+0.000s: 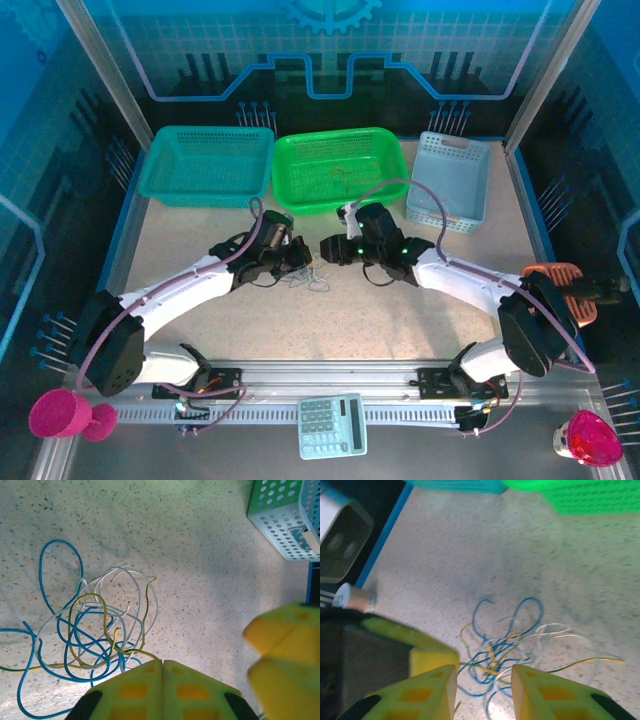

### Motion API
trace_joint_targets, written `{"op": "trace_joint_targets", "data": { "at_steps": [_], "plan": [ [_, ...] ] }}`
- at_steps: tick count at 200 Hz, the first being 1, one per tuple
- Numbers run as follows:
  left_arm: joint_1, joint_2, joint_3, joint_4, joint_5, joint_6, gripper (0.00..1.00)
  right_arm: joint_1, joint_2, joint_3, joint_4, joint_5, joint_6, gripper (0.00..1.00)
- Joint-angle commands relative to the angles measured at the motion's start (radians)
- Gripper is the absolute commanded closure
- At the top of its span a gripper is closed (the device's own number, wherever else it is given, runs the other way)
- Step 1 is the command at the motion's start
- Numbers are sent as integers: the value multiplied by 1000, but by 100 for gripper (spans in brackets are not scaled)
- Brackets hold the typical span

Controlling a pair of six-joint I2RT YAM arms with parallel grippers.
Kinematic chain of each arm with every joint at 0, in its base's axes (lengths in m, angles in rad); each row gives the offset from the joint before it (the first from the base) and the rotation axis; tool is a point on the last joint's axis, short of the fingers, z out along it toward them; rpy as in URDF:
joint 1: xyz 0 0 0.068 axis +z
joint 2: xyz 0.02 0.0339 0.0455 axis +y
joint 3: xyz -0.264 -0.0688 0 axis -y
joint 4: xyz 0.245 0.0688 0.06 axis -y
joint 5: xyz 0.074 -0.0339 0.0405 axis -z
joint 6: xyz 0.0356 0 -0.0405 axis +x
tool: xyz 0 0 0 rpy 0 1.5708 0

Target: Untangle the cables

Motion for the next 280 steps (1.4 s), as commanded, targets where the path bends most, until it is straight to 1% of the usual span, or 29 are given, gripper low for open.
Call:
{"op": "trace_joint_targets", "data": {
  "at_steps": [1, 30, 63, 124, 165, 193, 201, 205, 219, 225, 228, 238, 243, 262, 280],
  "plan": [
    [8, -34, -31, 49, 25, -81, 100, 38, -23, -80, 134, -54, -48, 65],
    [11, -45, -47, 65, 20, -118, 100, 63, -15, -159, 273, -60, -51, 64],
    [16, -54, -46, 65, 22, -127, 100, 83, 16, -191, 357, -74, -48, 65],
    [24, -59, -59, 81, 37, -146, 100, 111, 80, -163, 384, -72, -43, 64],
    [27, -65, -62, 82, 41, -147, 100, 113, 93, -165, 390, -60, -39, 61],
    [28, -68, -63, 85, 44, -148, 100, 114, 101, -165, 393, -57, -34, 63],
    [27, -68, -64, 87, 44, -148, 100, 114, 104, -162, 393, -57, -32, 65],
    [28, -68, -64, 88, 44, -148, 100, 113, 105, -160, 393, -58, -32, 69],
    [30, -67, -65, 92, 47, -145, 100, 113, 104, -156, 392, -64, -29, 93],
    [30, -66, -65, 93, 48, -142, 100, 113, 101, -154, 390, -65, -28, 100],
    [30, -66, -66, 93, 49, -140, 100, 111, 97, -152, 388, -65, -28, 100],
    [30, -69, -69, 94, 47, -129, 92, 110, 86, -146, 372, -69, -29, 100],
    [33, -72, -72, 96, 46, -125, 86, 108, 79, -141, 362, -70, -29, 100],
    [40, -96, -92, 103, 28, -89, 53, 100, 42, -123, 312, -76, -40, 100],
    [54, -143, -114, 84, -11, -52, 29, 91, 8, -94, 249, -83, -60, 100]
  ]
}}
